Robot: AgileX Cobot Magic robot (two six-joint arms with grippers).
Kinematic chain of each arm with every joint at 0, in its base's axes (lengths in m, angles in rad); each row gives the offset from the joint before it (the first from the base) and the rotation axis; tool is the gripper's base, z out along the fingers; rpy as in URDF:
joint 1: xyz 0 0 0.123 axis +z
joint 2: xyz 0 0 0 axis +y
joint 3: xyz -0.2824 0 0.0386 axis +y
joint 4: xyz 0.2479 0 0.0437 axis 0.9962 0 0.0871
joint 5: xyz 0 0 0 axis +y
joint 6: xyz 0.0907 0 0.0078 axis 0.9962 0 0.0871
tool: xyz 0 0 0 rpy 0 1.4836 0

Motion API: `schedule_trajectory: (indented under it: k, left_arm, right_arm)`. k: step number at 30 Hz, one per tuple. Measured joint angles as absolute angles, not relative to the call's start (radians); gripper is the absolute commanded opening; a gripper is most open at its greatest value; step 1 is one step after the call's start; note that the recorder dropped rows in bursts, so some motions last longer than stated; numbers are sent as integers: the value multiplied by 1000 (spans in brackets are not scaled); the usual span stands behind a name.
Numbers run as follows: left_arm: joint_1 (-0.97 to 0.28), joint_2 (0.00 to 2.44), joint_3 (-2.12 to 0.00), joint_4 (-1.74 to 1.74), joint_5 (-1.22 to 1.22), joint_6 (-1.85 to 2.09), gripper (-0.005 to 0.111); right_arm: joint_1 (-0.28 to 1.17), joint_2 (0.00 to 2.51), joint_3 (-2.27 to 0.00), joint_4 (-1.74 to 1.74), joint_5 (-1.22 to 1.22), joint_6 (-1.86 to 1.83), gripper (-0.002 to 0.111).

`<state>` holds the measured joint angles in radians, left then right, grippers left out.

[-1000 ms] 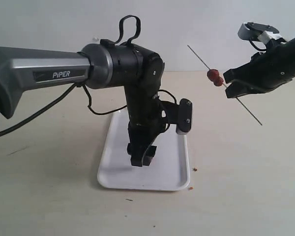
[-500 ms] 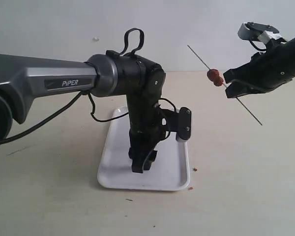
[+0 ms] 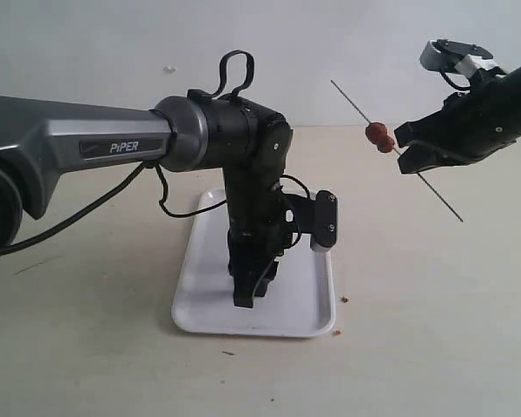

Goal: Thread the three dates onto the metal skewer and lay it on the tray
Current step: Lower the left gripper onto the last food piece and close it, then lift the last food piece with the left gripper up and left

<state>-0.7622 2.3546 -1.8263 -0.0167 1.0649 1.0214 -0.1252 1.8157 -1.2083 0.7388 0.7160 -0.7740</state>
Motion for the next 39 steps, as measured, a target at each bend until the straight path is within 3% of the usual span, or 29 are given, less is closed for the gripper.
schedule_trajectory:
  k: [4, 7, 9, 23, 26, 31, 34, 39]
  left_arm:
    - [-762, 2355, -1826, -17, 1066, 1014, 35]
    - [-762, 2355, -1826, -17, 1067, 999, 19]
    - [-762, 2355, -1826, -17, 1070, 995, 16]
    - [-762, 2325, -1843, -13, 1085, 925, 20]
    - [-750, 2276, -1852, -72, 985, 812, 20]
    - [-662, 2229, -1852, -398, 830, 677, 20]
    - [-567, 2226, -1852, -789, 806, 633, 20]
    - [-468, 2226, -1852, -1205, 780, 610, 20]
  right_arm:
    - [-125, 1816, -1208, 742, 716, -774, 0]
    - [-125, 1816, -1208, 750, 716, -774, 0]
    - [-125, 1816, -1208, 750, 716, -774, 0]
    - [-125, 1816, -1208, 751, 728, -774, 0]
    - [-125, 1816, -1208, 753, 752, -774, 0]
    - [-125, 1831, -1181, 758, 780, -774, 0]
    - [-125, 1831, -1112, 781, 775, -792, 0]
    - [-125, 1831, -1030, 976, 829, -1003, 0]
